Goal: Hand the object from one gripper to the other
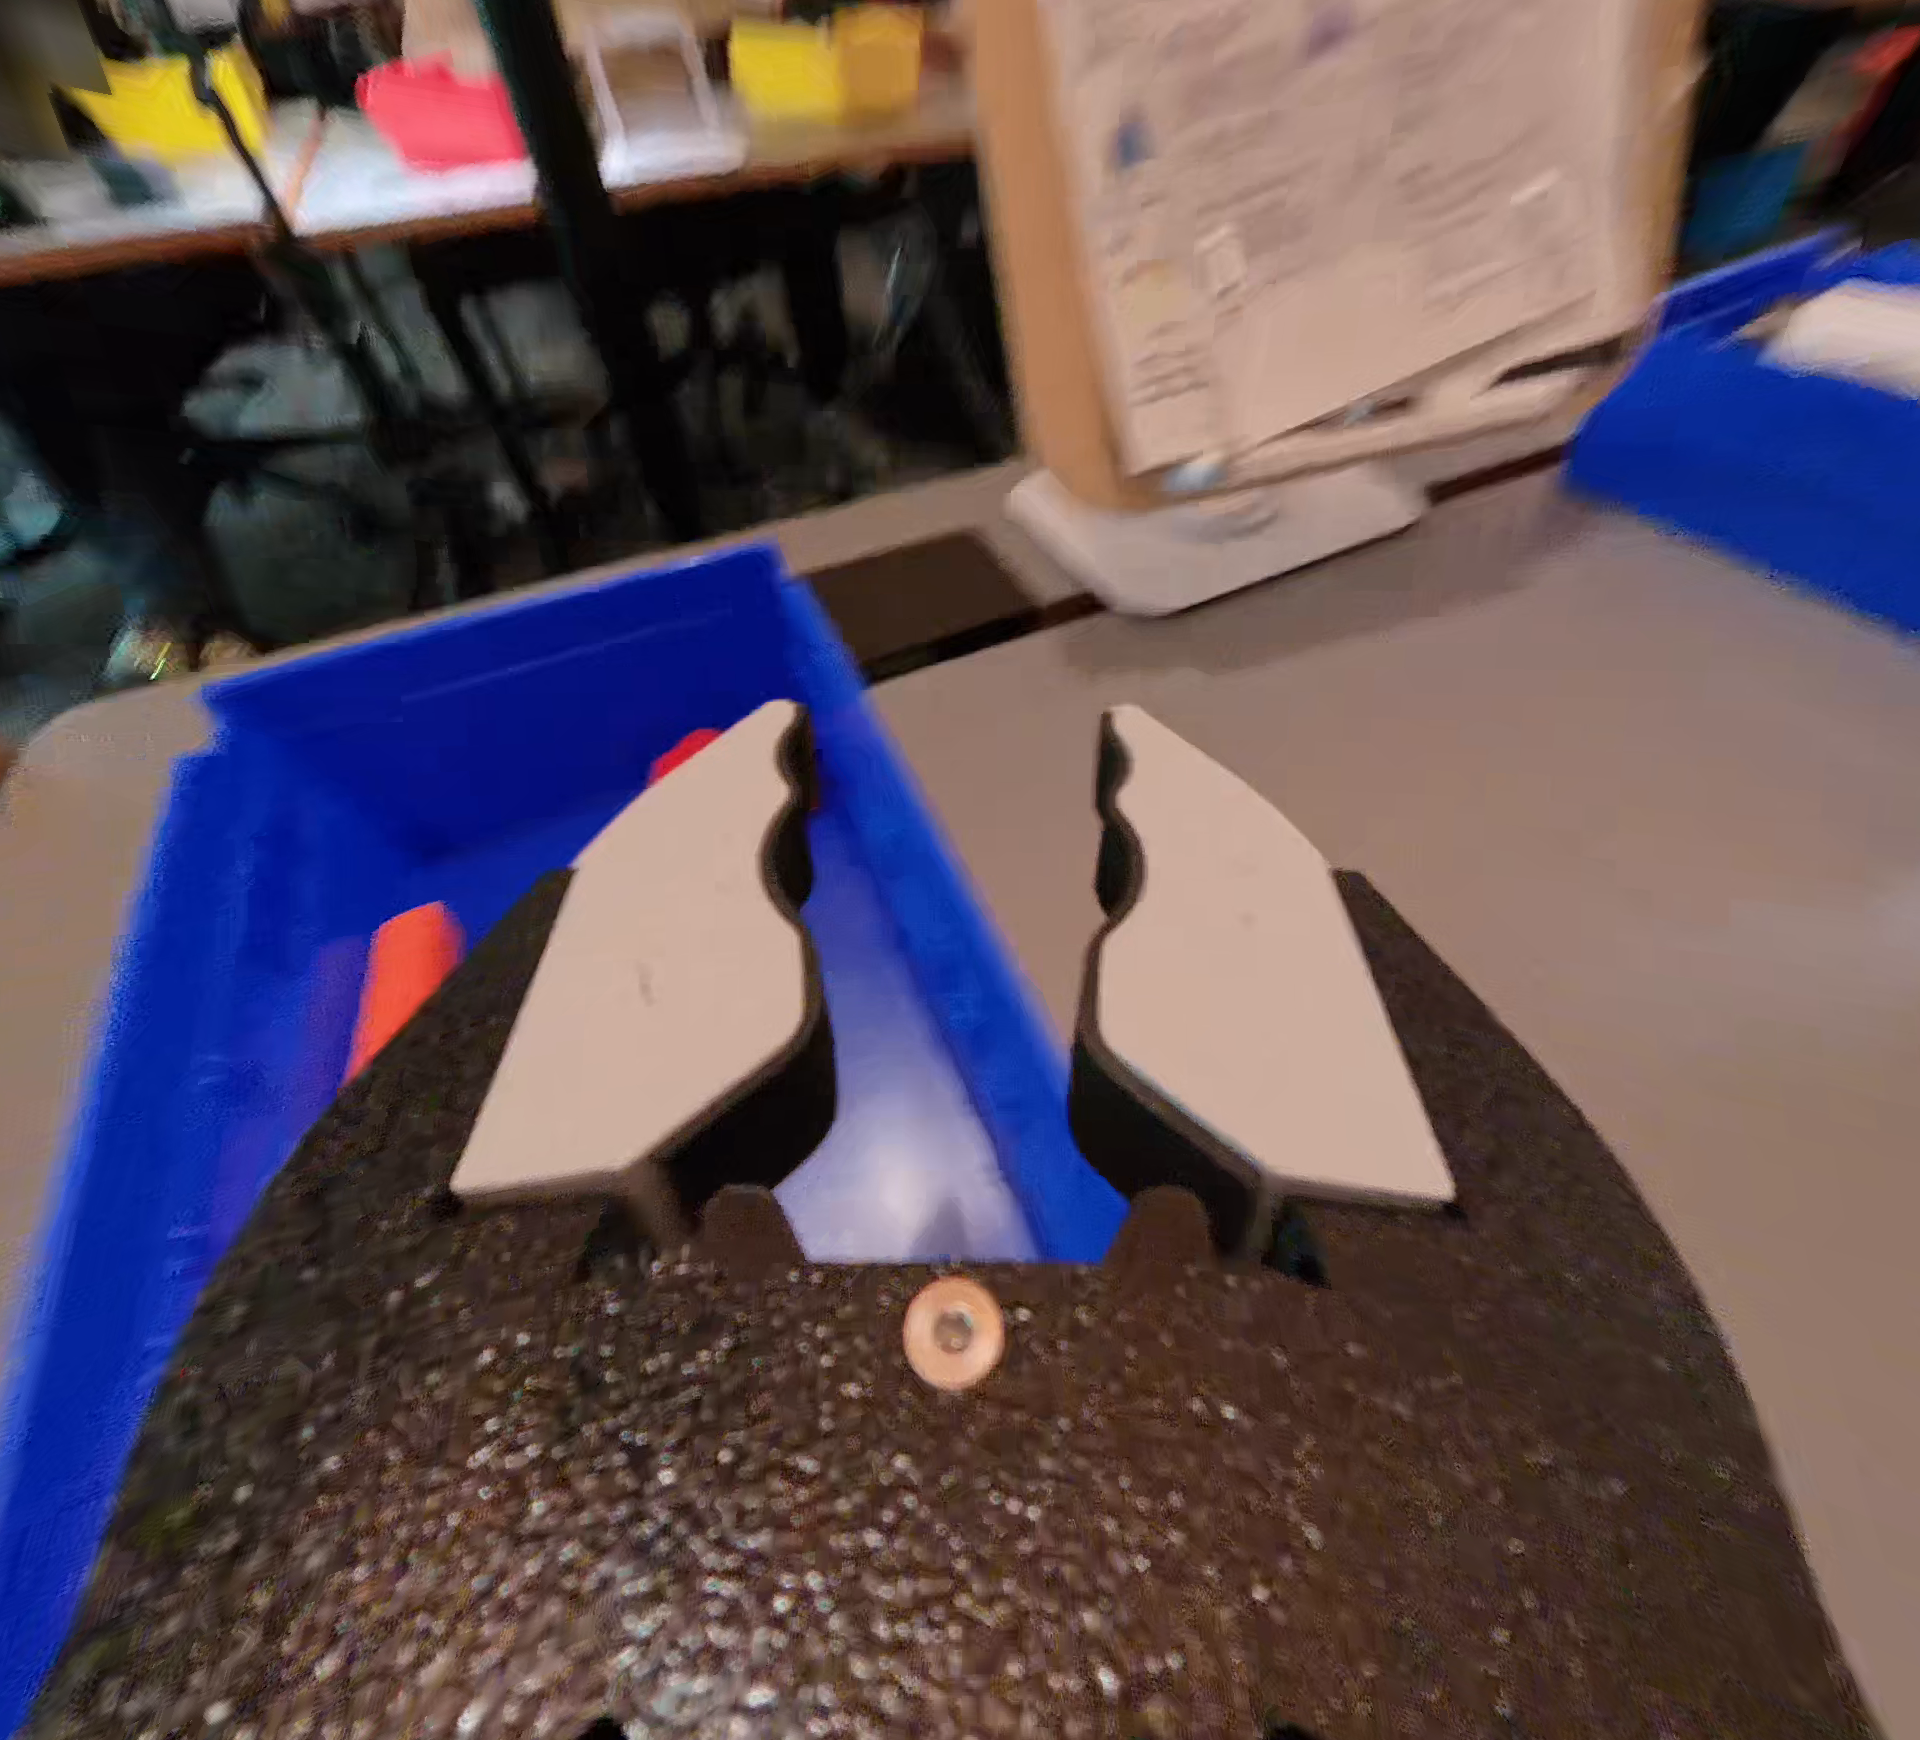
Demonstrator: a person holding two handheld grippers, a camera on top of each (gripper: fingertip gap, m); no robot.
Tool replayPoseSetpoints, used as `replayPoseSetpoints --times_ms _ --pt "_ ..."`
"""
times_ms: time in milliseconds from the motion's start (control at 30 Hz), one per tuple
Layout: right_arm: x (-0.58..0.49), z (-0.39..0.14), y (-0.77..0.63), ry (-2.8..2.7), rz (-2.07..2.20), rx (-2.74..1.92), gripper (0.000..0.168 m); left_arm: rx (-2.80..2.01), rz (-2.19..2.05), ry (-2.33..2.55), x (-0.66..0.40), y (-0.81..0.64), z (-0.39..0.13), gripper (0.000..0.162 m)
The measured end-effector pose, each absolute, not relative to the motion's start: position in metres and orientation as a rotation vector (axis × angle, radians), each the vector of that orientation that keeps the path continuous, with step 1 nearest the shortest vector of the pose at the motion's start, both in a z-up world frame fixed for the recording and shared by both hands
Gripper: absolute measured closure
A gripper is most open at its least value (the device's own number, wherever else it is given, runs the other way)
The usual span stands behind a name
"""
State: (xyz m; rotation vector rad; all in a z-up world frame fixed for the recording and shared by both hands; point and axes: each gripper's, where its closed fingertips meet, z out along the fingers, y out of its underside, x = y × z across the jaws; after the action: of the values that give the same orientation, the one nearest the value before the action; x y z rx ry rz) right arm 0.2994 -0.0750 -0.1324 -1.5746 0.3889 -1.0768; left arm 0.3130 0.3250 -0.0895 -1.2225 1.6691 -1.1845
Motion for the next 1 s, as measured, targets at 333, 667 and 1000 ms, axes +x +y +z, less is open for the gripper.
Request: replayPoseSetpoints --times_ms 333,667,1000 --pt "0.304 -0.159 -0.066 0.293 -1.140 -1.672 0.120 -1.216 -0.916 2.374 0.435 0.385 -0.209 0.094" --pt "0.304 -0.171 -0.063 0.252 -1.122 -1.743 0.118 -0.411 -0.347 2.464 0.458 0.397 -0.234 0.116" --pt "0.304 -0.184 -0.059 0.218 -1.087 -1.804 0.116 -0.127 -0.134 2.666 0.454 0.383 -0.255 0.118"
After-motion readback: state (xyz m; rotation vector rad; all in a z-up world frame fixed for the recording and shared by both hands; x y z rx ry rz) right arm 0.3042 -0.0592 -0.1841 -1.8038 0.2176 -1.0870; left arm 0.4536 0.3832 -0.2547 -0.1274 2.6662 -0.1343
